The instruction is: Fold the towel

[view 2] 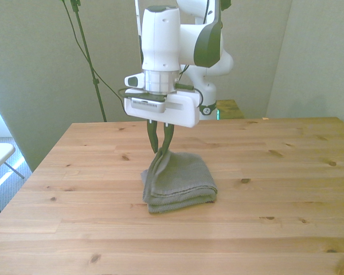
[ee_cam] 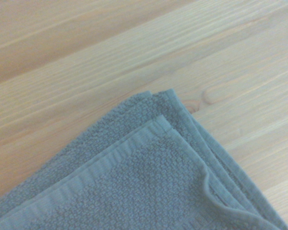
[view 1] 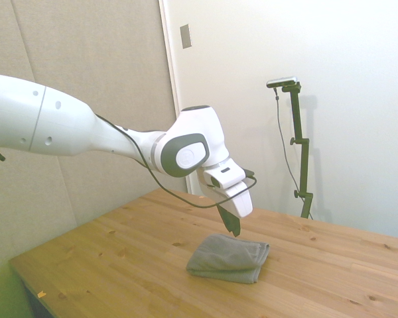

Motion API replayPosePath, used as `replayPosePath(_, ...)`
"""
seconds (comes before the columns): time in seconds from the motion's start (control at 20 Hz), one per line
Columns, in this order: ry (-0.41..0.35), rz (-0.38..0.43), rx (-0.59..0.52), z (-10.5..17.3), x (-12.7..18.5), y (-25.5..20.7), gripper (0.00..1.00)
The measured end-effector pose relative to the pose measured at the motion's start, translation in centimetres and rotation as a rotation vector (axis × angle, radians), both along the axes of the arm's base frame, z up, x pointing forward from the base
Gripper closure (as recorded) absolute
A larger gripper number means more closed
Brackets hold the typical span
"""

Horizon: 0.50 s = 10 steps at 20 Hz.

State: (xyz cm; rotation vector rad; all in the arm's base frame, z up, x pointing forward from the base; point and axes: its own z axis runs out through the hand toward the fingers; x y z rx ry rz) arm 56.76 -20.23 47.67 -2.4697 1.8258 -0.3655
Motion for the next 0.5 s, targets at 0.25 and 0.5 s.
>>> replayPosePath(0.25, 0.037, 0.095, 0.059, 1.9, -4.0, 2.3, 0.00)
replayPosePath(0.5, 0.128, 0.206, 0.102, 0.1, -10.8, 9.0, 0.00)
